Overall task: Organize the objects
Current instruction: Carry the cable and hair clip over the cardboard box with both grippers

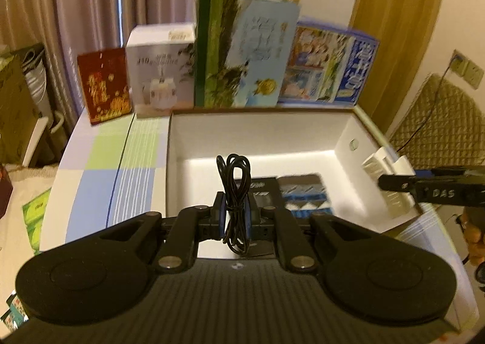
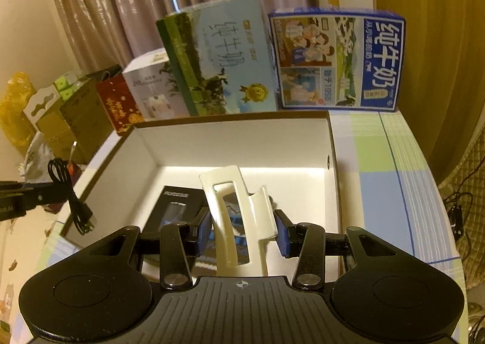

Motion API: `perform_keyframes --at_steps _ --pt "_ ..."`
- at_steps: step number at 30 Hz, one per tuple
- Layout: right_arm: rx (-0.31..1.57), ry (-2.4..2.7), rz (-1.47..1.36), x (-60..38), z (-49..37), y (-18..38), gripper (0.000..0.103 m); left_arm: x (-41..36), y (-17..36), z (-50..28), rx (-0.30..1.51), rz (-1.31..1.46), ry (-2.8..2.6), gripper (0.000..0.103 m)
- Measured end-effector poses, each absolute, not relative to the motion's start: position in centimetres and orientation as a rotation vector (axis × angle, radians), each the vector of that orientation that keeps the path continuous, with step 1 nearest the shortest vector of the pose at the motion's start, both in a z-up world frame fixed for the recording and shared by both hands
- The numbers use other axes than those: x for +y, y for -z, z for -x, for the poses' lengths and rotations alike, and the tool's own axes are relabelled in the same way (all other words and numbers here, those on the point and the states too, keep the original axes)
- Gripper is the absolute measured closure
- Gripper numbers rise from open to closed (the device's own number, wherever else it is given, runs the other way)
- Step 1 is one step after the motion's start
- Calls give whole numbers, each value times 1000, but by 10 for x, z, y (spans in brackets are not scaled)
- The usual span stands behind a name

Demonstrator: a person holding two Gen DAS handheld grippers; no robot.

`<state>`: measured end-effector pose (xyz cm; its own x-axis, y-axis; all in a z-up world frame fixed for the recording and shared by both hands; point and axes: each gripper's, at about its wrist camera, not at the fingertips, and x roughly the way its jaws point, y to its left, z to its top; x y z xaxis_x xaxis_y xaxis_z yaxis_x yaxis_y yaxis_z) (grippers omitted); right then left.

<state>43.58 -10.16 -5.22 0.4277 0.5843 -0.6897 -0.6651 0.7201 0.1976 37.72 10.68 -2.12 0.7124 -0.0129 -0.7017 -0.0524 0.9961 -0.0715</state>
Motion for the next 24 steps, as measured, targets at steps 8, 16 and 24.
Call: perform_keyframes --at_steps 8,16,24 --pt "866 -747 128 -96 -452 74 62 113 57 -401 917 94 -44 94" --pt "921 -712 161 -90 -461 89 62 111 87 -428 1098 58 -61 94" --pt "954 -661 189 -87 -468 98 62 108 95 -439 1120 43 -36 89"
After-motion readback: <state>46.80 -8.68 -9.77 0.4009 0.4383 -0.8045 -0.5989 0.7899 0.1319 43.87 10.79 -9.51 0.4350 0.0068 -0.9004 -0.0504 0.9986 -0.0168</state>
